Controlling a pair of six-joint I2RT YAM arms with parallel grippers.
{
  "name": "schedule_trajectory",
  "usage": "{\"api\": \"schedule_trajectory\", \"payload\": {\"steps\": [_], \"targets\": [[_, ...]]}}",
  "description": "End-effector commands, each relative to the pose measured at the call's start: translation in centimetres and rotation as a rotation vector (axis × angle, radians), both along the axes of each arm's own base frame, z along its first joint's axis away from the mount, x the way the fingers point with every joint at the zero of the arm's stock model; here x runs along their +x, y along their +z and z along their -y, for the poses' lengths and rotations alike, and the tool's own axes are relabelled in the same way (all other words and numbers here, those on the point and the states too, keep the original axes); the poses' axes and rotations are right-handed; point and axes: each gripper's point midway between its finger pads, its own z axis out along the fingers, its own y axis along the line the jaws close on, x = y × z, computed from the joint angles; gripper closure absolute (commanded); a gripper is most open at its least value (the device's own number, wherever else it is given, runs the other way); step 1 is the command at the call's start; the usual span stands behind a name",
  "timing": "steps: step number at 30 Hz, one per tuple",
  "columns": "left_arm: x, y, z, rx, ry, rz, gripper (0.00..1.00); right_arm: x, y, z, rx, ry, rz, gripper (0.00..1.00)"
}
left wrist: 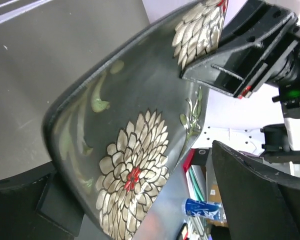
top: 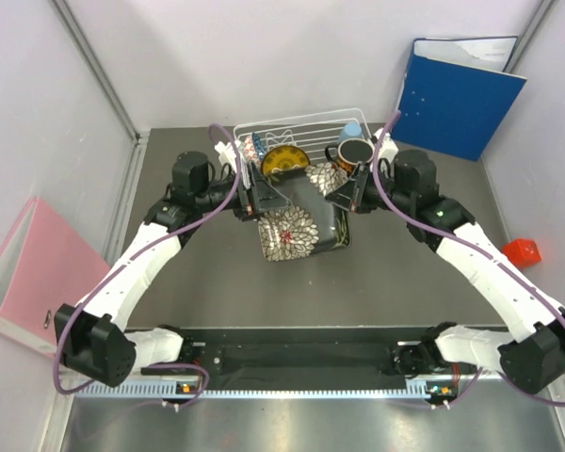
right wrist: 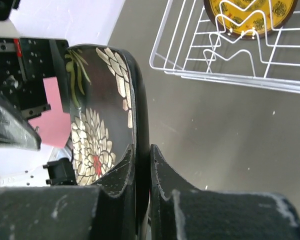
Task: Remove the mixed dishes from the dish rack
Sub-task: Place the plate at the center of the board.
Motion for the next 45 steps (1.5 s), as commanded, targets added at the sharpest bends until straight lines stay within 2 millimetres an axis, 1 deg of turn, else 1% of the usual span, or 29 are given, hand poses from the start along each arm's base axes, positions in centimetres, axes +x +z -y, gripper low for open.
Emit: {"api": "schedule_trajectory", "payload": {"steps": [1,2,3,5,6,8,9,11,13,15,16,17,18,19,20,21,22,23,24,25,27,28,29,31,32,37,38,42,45], "targets": [[0.8,5.7,-1.1,-0.024,0.092,0.212,0.01,-1.9,3.2,0.7,0.057,0.008,0.078,1.00],[2.2,5.6,-1.9,0.007,0.185,0.218,0.01,-2.3,2.6,0.8,0.063,0.006,0.053,1.00],[2.7,5.0,-2.7,0.039,0.240,0.197,0.01,-3.0,2.9,1.0,0.078,0.011,0.053,1.00],[3.7,5.0,-5.0,0.085,0.376,0.211,0.01,-3.9,1.9,1.2,0.084,0.013,0.017,1.00],[4.5,5.6,-6.9,0.112,0.500,0.240,0.01,-4.5,0.7,1.5,0.077,0.014,-0.003,1.00],[4.9,5.0,-8.9,0.151,0.618,0.236,0.01,-5.0,-0.7,1.9,0.063,0.005,-0.027,1.00],[5.1,5.7,-10.9,0.170,0.735,0.265,0.01,-5.4,-2.2,2.3,0.050,-0.004,-0.050,1.00],[5.1,5.1,-12.5,0.192,0.819,0.269,0.01,-5.8,-3.7,2.5,0.040,-0.013,-0.080,1.00],[4.8,5.4,-14.4,0.199,0.920,0.286,0.01,-6.1,-5.7,2.6,0.040,-0.023,-0.113,1.00],[4.5,4.9,-14.7,0.198,0.931,0.293,0.01,-6.1,-7.5,2.6,0.053,-0.035,-0.146,1.00],[4.4,4.1,-14.5,0.204,0.916,0.285,0.01,-6.1,-8.1,2.5,0.061,-0.040,-0.160,1.00],[4.3,4.1,-14.3,0.198,0.909,0.289,0.01,-6.2,-9.4,2.6,0.055,-0.046,-0.182,1.00],[4.1,3.9,-14.2,0.191,0.897,0.292,0.01,-5.9,-9.6,2.4,0.064,-0.047,-0.175,1.00],[4.0,3.0,-13.7,0.196,0.866,0.286,0.01,-5.7,-10.0,2.3,0.071,-0.051,-0.177,1.00],[3.9,2.9,-13.5,0.185,0.857,0.293,0.02,-5.7,-11.3,2.2,0.064,-0.053,-0.200,1.00],[3.7,3.0,-13.5,0.175,0.855,0.298,0.02,-5.2,-10.9,1.9,0.093,-0.052,-0.169,1.00],[3.6,2.0,-13.3,0.175,0.846,0.276,0.03,-5.1,-11.7,1.8,0.095,-0.056,-0.181,1.00],[3.4,2.3,-13.3,0.155,0.846,0.288,0.03,-4.9,-12.7,1.7,0.081,-0.059,-0.210,1.00],[3.3,2.1,-13.2,0.146,0.846,0.281,0.03,-4.2,-12.2,1.3,0.100,-0.058,-0.180,1.00],[3.2,1.2,-13.2,0.149,0.846,0.267,0.04,-3.9,-12.4,1.1,0.099,-0.058,-0.181,1.00],[3.1,0.9,-13.2,0.144,0.847,0.264,0.04,-3.4,-13.2,0.7,0.094,-0.058,-0.195,1.00],[2.9,0.4,-12.8,0.144,0.820,0.252,0.04,-3.0,-13.1,0.6,0.098,-0.058,-0.187,1.00],[2.8,0.1,-12.7,0.144,0.813,0.250,0.04,-2.8,-13.8,0.5,0.084,-0.064,-0.204,1.00],[2.9,-0.8,-12.7,0.157,0.814,0.231,0.04,-2.4,-14.4,0.3,0.074,-0.063,-0.212,1.00],[2.9,-1.2,-12.6,0.159,0.806,0.223,0.05,-2.2,-15.2,0.3,0.058,-0.071,-0.226,1.00],[2.9,-3.1,-12.1,0.165,0.784,0.181,0.05,-1.4,-17.4,0.9,-0.042,-0.114,-0.250,1.00],[3.0,-3.5,-12.0,0.172,0.782,0.170,0.06,-1.6,-18.5,1.4,-0.086,-0.134,-0.277,1.00],[3.0,-4.6,-11.7,0.183,0.764,0.140,0.06,-1.6,-20.3,2.1,-0.143,-0.152,-0.302,1.00],[3.1,-5.2,-11.3,0.178,0.746,0.127,0.06,-2.2,-21.5,2.5,-0.181,-0.156,-0.331,0.69]]}}
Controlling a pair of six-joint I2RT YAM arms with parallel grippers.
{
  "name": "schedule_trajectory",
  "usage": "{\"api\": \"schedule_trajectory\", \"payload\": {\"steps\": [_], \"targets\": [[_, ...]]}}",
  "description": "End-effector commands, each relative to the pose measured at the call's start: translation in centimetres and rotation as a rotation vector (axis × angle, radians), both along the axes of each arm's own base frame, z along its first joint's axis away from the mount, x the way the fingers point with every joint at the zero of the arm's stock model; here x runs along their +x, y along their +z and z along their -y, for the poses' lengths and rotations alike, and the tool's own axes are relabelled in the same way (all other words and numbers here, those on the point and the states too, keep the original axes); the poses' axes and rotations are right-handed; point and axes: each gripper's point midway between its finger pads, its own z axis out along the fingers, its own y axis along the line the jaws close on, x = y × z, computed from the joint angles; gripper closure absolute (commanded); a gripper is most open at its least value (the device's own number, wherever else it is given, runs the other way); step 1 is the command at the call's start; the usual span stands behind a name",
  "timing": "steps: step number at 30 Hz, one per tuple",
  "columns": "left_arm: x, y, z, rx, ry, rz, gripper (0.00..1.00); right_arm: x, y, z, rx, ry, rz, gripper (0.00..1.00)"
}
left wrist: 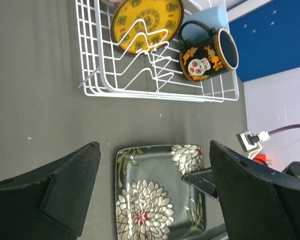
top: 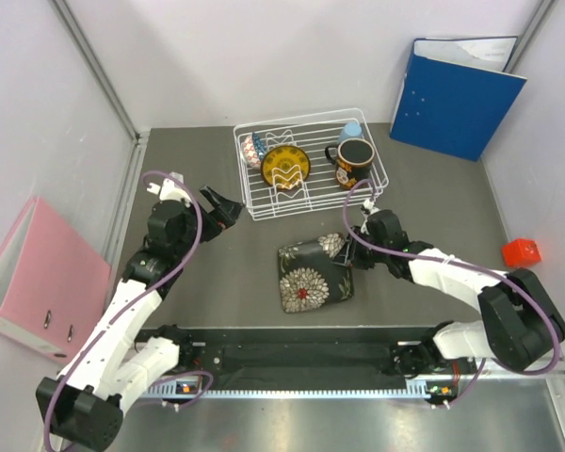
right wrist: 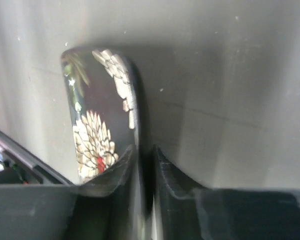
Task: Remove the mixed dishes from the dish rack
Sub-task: Place the plate at the center of the board, then pick up the plate from the dish rack.
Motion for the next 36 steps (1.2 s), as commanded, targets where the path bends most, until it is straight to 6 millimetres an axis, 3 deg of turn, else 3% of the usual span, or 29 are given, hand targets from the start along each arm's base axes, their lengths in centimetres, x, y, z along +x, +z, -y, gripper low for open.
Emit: {"api": "schedule_trajectory", "payload": {"steps": [1,2,3,4,8,15,18,22,23,24,25,26,27,28,29,30,31,32,33,35,36], "targets": [[0.3,0.5,1.0,-0.041,-0.039,0.030,0.06,1.7,1.5,-0.5,-0.010,-0.007,0.068,0.58],[0.3,0.2,1.1,-0.041,-0.045,0.025,0.06,1.7,1.5,-0.3,-0.024,-0.017,0.071,0.40],[0.3,0.2,1.1,-0.043,-0.048,0.022,0.06,1.6,1.5,-0.1,-0.037,-0.015,0.075,0.34],[0.2,0.1,1.2,-0.041,-0.050,0.018,0.06,1.3,1.4,0.2,-0.053,-0.021,0.067,0.21],[0.2,-0.2,1.3,-0.042,-0.055,0.015,0.06,1.5,2.0,1.7,-0.117,-0.059,0.093,0.04],[0.4,-0.2,0.9,-0.013,-0.047,0.020,0.07,1.9,3.7,5.5,-0.279,-0.171,0.138,0.00],[0.9,0.2,0.1,0.047,-0.018,0.028,0.06,2.1,6.6,6.8,-0.296,-0.222,0.205,0.00],[2.7,1.3,0.1,0.145,-0.038,0.061,0.07,2.4,12.1,6.8,-0.224,-0.238,0.357,0.00],[3.6,0.2,0.3,0.182,-0.056,0.024,0.08,2.1,13.5,6.7,-0.193,-0.232,0.394,0.00],[4.6,1.6,0.5,0.224,-0.077,0.055,0.08,2.0,14.2,6.4,-0.182,-0.219,0.416,0.00],[5.9,0.1,0.7,0.262,-0.083,0.000,0.09,1.9,15.2,6.2,-0.160,-0.215,0.448,0.00],[6.8,-0.1,0.8,0.286,-0.085,-0.018,0.09,1.9,15.5,6.1,-0.152,-0.210,0.461,0.00],[8.0,1.5,1.1,0.313,-0.096,0.004,0.10,1.7,15.8,5.9,-0.145,-0.197,0.473,0.00],[9.4,-0.2,1.8,0.335,-0.128,-0.039,0.10,1.7,16.0,5.6,-0.132,-0.190,0.490,0.01],[10.4,-0.3,2.2,0.346,-0.147,-0.043,0.10,1.6,15.9,5.3,-0.126,-0.174,0.490,0.00],[11.9,1.6,2.9,0.362,-0.173,0.018,0.09,1.6,16.0,5.2,-0.122,-0.165,0.496,0.00],[13.4,-0.2,3.8,0.382,-0.217,-0.005,0.09,1.7,15.8,4.9,-0.117,-0.158,0.498,0.00],[14.4,0.0,4.4,0.394,-0.245,0.020,0.08,1.6,15.7,4.6,-0.109,-0.143,0.497,0.00],[15.9,1.6,4.9,0.430,-0.266,0.100,0.07,1.5,15.6,4.5,-0.108,-0.134,0.500,0.00],[17.9,1.0,5.8,0.512,-0.329,0.200,0.06,1.4,15.5,4.0,-0.092,-0.117,0.506,0.00],[19.2,2.6,6.5,0.536,-0.331,0.325,0.06,1.3,15.2,4.0,-0.092,-0.112,0.502,0.00]]}}
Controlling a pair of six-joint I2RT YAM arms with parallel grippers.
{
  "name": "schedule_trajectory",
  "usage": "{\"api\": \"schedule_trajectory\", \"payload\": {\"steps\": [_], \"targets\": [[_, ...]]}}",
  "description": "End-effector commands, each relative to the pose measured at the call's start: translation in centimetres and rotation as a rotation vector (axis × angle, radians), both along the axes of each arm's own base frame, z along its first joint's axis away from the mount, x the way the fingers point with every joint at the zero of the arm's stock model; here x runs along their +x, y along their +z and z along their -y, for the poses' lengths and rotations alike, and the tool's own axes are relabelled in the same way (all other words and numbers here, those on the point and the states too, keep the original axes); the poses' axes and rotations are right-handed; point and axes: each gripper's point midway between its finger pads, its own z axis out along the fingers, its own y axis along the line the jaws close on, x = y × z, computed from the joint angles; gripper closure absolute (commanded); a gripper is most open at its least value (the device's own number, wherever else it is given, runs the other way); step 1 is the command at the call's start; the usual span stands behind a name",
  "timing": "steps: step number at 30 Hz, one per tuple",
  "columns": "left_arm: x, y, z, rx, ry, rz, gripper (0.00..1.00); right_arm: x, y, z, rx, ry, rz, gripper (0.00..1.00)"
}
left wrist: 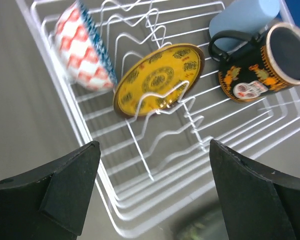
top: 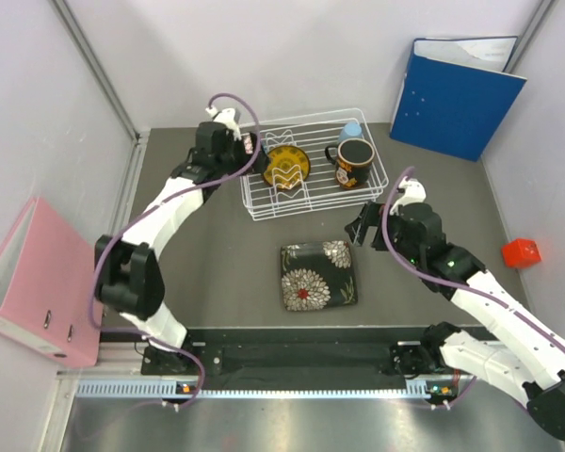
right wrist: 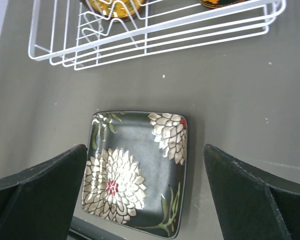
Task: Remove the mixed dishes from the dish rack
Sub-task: Pick up the plate from the dish rack.
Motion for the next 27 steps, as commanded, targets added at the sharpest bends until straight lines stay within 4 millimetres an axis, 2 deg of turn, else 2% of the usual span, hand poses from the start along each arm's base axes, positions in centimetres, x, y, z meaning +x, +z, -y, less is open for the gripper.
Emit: {"api": "schedule_trajectory", "payload": {"steps": [1,2,6,7,9,10,11,12,14,15,27], "targets": [[3.7,3.9,2.7,0.140,-0.205,0.361,0.05,0.0,1.0,-1.4,0.034,0.062,0.062,0.00],[4.1,3.5,2.7,0.225,-0.254,0.425,0.04,0.0,1.4,-1.6,0.045,0.077,0.073,0.00],[5.2,3.4,5.0,0.298,-0.440,0.548,0.05,0.0,1.7,-1.9,0.044,0.096,0.090,0.00],[5.8,3.0,5.4,0.295,-0.455,0.557,0.08,0.0,1.7,-1.9,0.042,0.101,0.091,0.01],[6.2,3.6,6.5,0.285,-0.524,0.589,0.12,0.0,1.8,-2.0,0.037,0.111,0.097,0.01],[7.0,2.0,6.8,0.294,-0.540,0.559,0.14,0.0,1.7,-2.0,0.033,0.113,0.094,0.01],[7.6,2.6,7.0,0.311,-0.550,0.571,0.17,0.0,1.7,-2.1,0.028,0.122,0.096,0.01],[8.2,1.5,7.1,0.322,-0.555,0.555,0.19,0.0,1.9,-2.1,0.024,0.124,0.098,0.01],[8.9,1.5,6.9,0.354,-0.558,0.578,0.20,0.0,1.7,-2.1,0.017,0.128,0.094,0.01],[9.4,0.5,6.8,0.365,-0.558,0.564,0.21,0.1,1.6,-2.2,0.014,0.130,0.092,0.01],[11.5,-3.0,6.3,0.350,-0.651,0.543,0.34,0.8,-0.4,-3.2,-0.001,0.152,0.033,0.01]]}}
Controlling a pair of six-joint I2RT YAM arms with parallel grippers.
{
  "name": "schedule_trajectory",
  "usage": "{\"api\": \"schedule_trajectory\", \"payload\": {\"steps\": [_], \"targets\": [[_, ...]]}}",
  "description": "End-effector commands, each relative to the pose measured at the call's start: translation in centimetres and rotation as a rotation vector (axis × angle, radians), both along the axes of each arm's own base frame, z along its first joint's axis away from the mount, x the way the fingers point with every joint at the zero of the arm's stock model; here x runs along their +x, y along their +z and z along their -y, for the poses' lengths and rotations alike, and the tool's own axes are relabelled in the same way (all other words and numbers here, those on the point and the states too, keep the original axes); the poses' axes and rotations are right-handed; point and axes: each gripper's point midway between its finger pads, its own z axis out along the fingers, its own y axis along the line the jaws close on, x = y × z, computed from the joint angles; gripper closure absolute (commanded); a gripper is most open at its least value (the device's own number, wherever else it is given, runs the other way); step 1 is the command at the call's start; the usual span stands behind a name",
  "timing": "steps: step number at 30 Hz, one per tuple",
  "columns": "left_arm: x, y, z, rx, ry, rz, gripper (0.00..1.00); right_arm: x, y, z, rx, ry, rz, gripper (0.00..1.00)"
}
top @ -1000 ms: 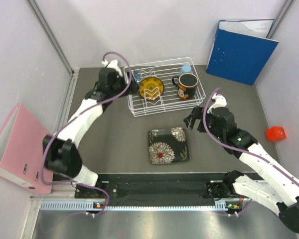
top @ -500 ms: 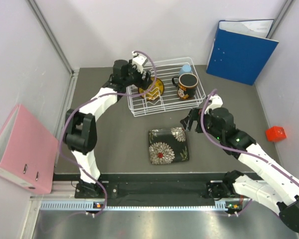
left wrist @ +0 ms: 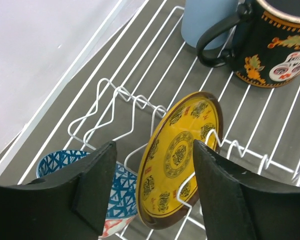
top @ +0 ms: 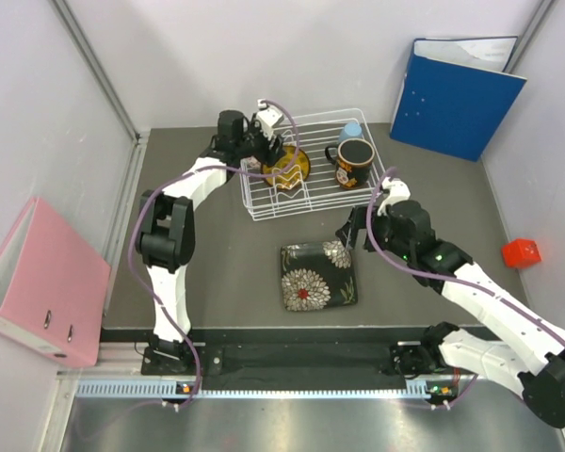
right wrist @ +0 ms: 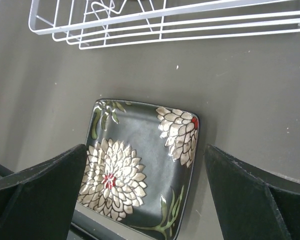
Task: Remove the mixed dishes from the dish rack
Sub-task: Pick up the plate from the dish rack.
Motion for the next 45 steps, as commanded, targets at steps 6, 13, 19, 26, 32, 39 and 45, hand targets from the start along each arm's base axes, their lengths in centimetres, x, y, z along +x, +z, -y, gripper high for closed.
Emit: {"api": "schedule_trajectory", "payload": {"steps": [6,13,19,26,32,39,45], "targets": [[0.4,-1.2,0.3,0.030,-0.107,0.037,0.37,0.9,0.6,-1.5,0.027,0.031,0.022,0.00],[1.0,-3.1,0.2,0.042,-0.109,0.023,0.53,1.0,-0.4,-1.8,0.017,0.036,-0.004,0.01],[1.5,-3.9,0.1,0.049,-0.094,0.027,0.72,1.0,-0.9,-1.8,0.017,0.036,-0.012,0.01],[1.7,-1.8,-0.1,0.046,-0.085,0.075,0.91,1.1,-1.2,-2.0,0.017,0.038,-0.016,0.00],[1.5,0.3,0.0,0.036,-0.100,0.105,1.00,0.9,-1.4,-1.9,0.021,0.035,-0.020,0.01],[1.3,2.5,-0.5,0.020,-0.115,0.134,1.00,0.8,-1.4,-1.8,0.023,0.034,-0.020,0.00],[1.3,6.1,-0.7,-0.011,-0.115,0.190,1.00,0.8,-1.5,-1.8,0.029,0.031,-0.021,0.01]]}}
